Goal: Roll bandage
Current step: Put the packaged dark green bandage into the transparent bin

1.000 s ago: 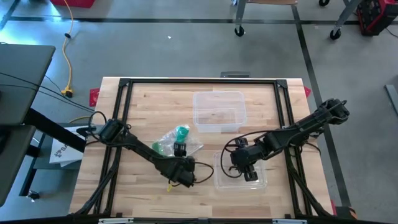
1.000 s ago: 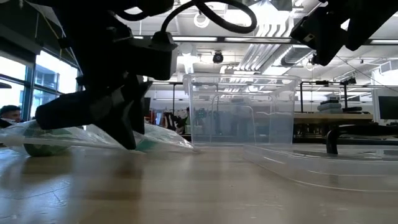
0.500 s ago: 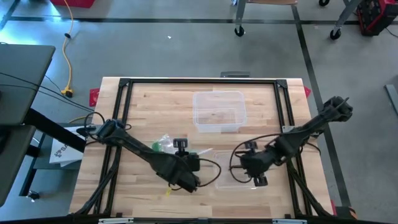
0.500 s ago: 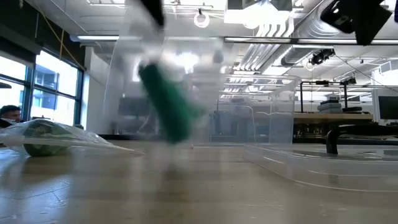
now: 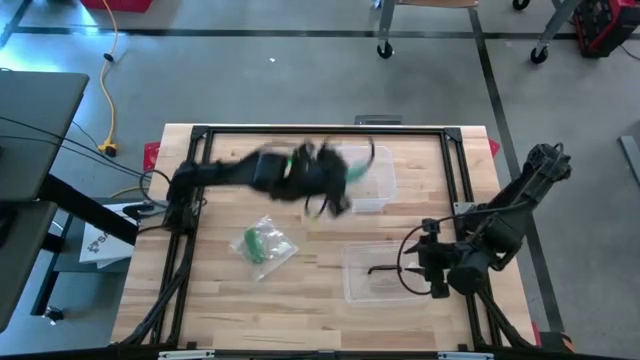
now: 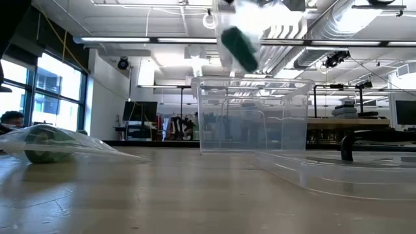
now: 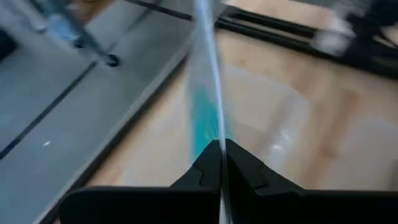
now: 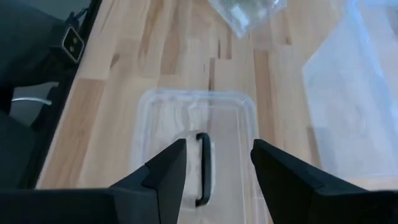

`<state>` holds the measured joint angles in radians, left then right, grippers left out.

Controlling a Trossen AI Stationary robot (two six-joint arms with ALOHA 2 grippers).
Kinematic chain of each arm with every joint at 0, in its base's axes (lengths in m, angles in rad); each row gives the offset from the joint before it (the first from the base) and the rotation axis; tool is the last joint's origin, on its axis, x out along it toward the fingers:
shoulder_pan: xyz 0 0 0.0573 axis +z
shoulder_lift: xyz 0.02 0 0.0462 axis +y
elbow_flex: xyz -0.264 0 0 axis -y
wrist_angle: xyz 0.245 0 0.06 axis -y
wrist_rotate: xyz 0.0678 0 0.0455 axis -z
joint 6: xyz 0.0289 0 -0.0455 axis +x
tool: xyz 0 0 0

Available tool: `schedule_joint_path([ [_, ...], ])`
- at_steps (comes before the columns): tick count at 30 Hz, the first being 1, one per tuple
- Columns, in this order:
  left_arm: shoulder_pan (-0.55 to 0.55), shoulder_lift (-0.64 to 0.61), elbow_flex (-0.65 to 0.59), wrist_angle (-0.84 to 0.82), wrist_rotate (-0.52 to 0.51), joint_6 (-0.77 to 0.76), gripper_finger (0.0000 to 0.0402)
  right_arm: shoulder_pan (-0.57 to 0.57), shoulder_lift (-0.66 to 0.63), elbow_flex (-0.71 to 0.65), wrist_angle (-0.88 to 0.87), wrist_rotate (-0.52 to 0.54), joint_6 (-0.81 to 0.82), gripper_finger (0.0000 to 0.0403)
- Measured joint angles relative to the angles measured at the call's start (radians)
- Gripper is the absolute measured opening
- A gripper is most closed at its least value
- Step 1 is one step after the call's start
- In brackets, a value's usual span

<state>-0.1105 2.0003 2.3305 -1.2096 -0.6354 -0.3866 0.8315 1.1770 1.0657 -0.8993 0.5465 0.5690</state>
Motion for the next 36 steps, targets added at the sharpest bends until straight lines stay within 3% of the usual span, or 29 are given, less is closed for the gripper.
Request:
schedule_joint_path([
  [5,0.134,0.007,-0.002,0.102,0.022,-0.007,0.0,0.025,0.0,0.0,0.0,0.007,0.009,0.0177],
  [9,0.173,0.008,-0.066,0.14,0.054,-0.064,0.0,0.045,0.0,0.0,0.0,0.007,0.028,0.0177],
  [14,0.135,0.004,-0.154,0.132,-0.076,-0.172,0.0,0.073,0.0,0.0,0.001,0.023,0.032,0.0177],
  [20,0.053,0.007,-0.267,0.121,-0.14,-0.365,0.0,0.112,0.0,0.0,0.001,0.053,0.034,0.0177],
  [28,-0.016,-0.004,-0.341,-0.014,-0.271,-0.768,0.0001,0.14,0.0,0.0,0.0,0.102,0.026,0.0177],
  [36,0.041,-0.004,-0.374,0.054,-0.217,-0.739,0.0035,0.14,0.0,0.0,0.001,0.108,-0.001,0.0177],
])
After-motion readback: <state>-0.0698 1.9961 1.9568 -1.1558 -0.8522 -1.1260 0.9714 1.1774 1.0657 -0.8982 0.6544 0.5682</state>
